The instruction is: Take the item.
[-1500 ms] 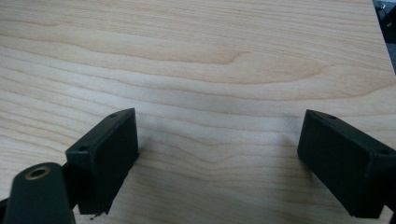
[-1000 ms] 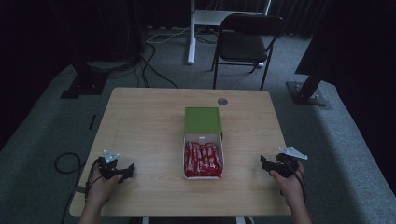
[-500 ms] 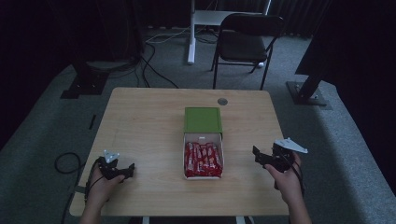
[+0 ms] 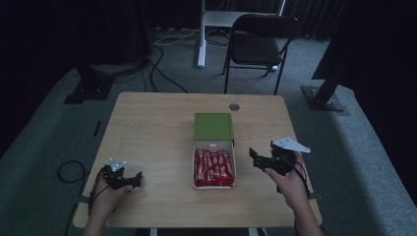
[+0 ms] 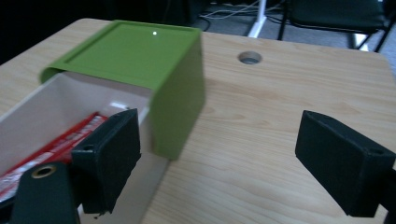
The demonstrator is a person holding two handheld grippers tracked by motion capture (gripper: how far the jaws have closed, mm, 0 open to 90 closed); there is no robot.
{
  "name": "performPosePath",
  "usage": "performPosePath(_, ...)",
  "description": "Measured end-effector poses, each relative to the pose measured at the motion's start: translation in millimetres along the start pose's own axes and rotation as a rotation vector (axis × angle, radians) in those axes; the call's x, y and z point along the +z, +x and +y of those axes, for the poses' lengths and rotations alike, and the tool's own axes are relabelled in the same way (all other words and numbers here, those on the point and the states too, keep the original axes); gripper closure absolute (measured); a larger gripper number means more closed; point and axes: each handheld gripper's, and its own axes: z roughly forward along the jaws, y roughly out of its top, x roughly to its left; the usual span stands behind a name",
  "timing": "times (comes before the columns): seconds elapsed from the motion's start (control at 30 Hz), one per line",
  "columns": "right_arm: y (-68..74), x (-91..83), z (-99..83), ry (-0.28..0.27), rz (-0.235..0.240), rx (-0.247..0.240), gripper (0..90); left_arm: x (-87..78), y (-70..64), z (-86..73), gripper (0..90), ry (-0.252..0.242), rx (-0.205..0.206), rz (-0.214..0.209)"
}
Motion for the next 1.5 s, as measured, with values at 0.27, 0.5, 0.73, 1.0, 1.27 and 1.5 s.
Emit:
performPosePath(0.27,25.9,11.0,7.6,0.004,0.065,-0.037,14.0,0.1,-0.1,0.0,9.1,-0.002,-0.002,0.0)
performPosePath(0.5,47.8,21.5,8.4,0.014,0.117,-0.054,14.0,0.1,-0.1,0.0,9.1,-0.002,-0.002,0.0)
performPosePath(0.73,68.0,28.7,6.1,0.029,0.168,-0.068,13.9,-0.1,0.0,0.0,9.1,0.001,0.0,0.0)
performPosePath(1.0,91.7,40.5,-5.0,0.074,0.21,-0.093,15.2,0.0,0.0,0.0,9.1,0.0,0.0,0.0)
performPosePath(1.27,107.1,50.8,-14.3,0.103,0.247,-0.124,32.3,0.0,0.0,0.0,9.1,0.0,0.0,0.0)
performPosePath(1.5,113.8,62.2,-24.5,0.173,0.298,-0.108,42.4,0.0,0.0,0.0,9.1,-0.001,0.0,0.0)
